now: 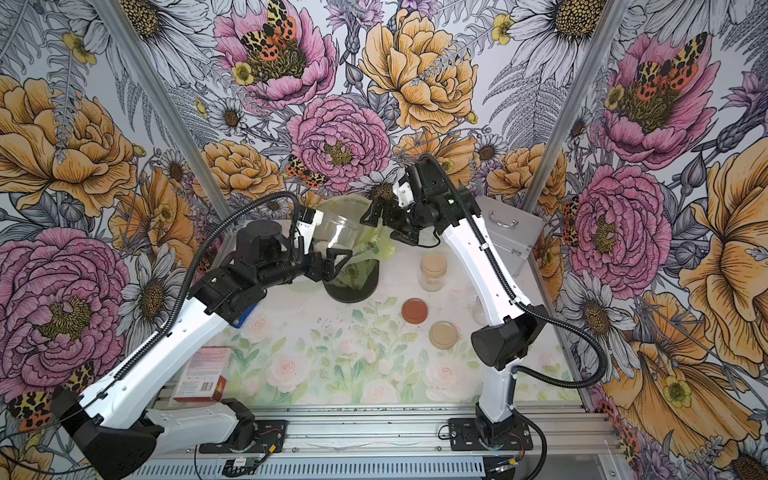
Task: Empty moldy rice from jars
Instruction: Pour the moldy rice from the jar into the trash bin.
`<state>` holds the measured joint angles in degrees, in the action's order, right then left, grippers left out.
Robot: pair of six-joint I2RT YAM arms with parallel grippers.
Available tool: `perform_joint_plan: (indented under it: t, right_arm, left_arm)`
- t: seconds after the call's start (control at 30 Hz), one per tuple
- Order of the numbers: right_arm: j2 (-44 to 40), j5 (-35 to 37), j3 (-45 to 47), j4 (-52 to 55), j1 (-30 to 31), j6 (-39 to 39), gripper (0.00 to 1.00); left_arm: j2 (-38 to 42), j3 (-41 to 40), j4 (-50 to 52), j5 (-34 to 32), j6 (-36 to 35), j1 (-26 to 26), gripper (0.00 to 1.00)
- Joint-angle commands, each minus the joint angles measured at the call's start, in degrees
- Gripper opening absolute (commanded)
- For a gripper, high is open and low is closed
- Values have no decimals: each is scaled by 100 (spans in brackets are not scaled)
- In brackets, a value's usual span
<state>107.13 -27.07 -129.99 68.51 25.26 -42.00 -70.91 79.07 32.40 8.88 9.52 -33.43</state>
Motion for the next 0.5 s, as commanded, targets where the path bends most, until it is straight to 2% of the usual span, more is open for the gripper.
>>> perform_joint_plan:
  t: [0.0, 0.17, 0.3, 0.47]
  right_arm:
    - [-333, 189, 247, -356, -29, -107, 100]
    - [-606, 352, 706, -579, -55, -113, 100]
    - [-828, 396, 1076, -805, -107, -169, 99]
    - [-1059, 419, 1504, -1086, -154, -224, 100]
  left_arm:
    - [-131, 652, 157, 268, 628, 138, 0]
    - [-531, 1320, 725, 559, 1339, 526, 0]
    - [-668, 1461, 759, 1158, 2183, 1021, 0]
    - [-1020, 1862, 915, 1810, 3041, 1392, 0]
